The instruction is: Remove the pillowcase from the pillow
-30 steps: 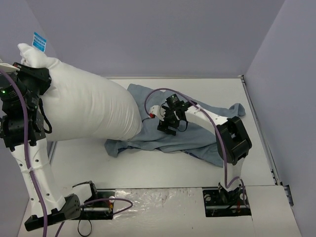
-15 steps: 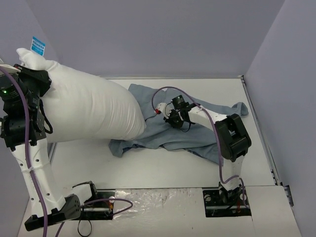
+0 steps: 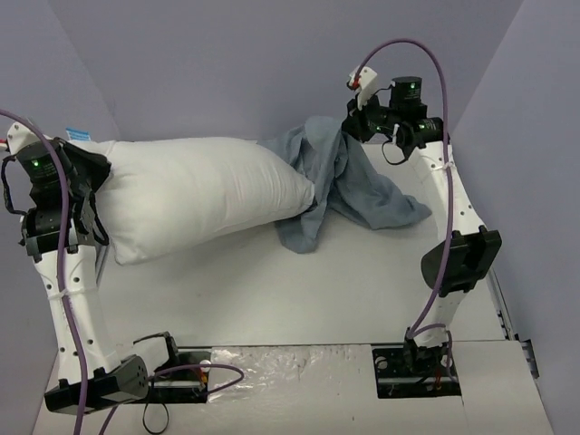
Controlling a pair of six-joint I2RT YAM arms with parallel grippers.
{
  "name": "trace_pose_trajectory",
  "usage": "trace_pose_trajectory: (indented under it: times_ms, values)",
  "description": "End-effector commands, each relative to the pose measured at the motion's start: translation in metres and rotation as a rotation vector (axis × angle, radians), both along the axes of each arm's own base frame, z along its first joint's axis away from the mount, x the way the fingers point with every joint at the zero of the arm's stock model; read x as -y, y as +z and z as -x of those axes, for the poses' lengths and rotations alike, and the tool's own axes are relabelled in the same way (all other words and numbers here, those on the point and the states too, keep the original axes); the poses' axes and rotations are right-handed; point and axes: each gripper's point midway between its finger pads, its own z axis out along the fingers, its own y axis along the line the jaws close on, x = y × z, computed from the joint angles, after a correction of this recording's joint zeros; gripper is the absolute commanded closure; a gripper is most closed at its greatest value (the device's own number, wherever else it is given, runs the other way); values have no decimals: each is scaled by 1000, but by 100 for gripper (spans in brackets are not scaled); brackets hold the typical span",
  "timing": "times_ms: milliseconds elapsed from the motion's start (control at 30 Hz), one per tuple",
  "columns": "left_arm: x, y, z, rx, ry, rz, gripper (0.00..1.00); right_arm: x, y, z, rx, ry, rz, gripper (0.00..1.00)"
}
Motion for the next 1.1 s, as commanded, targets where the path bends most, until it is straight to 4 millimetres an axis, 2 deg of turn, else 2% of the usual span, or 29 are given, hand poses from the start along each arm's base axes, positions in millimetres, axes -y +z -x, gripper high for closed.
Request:
trace_pose_trajectory:
  times_ms: [0, 133, 167, 367, 400, 467, 567, 600, 633, 700, 733, 833, 967, 1033, 1067]
  values:
    - [-2, 47, 12, 173, 30, -46, 98, -14, 75, 21, 57, 57, -157, 100]
    - [-4, 25, 15, 122, 39, -61, 98, -9, 114, 17, 100, 29, -246, 100]
    - [-10, 14, 16, 91, 63, -75, 98, -2, 125, 15, 126, 18, -265, 100]
    - [-16, -4, 25, 42, 93, -106, 98, 30, 187, 26, 219, -4, -394, 100]
    - [-16, -16, 23, 18, 89, -98, 98, 38, 192, 27, 228, -7, -401, 100]
    - [-14, -28, 19, 8, 78, -77, 98, 44, 200, 33, 229, -10, -424, 100]
    - [-13, -58, 15, -41, 69, -47, 98, 48, 197, 39, 215, -8, -428, 100]
    - [-12, -65, 15, -49, 67, -43, 98, 66, 198, 37, 214, -36, -434, 100]
    - [-12, -79, 14, -78, 66, -34, 98, 69, 199, 41, 213, -38, -445, 100]
    - [-11, -90, 14, -97, 59, -31, 98, 80, 214, 47, 239, -43, -483, 100]
    - [-11, -99, 13, -117, 55, -29, 98, 83, 230, 52, 290, -34, -494, 100]
    - [-11, -117, 13, -152, 51, -22, 98, 92, 249, 62, 312, -41, -545, 100]
    - [-11, -143, 15, -206, 49, -19, 98, 98, 253, 67, 301, -60, -581, 100]
    - [-12, -152, 14, -222, 49, -25, 98, 105, 263, 75, 336, -92, -586, 100]
    - [-12, -164, 15, -246, 45, -21, 98, 107, 265, 76, 348, -106, -585, 100]
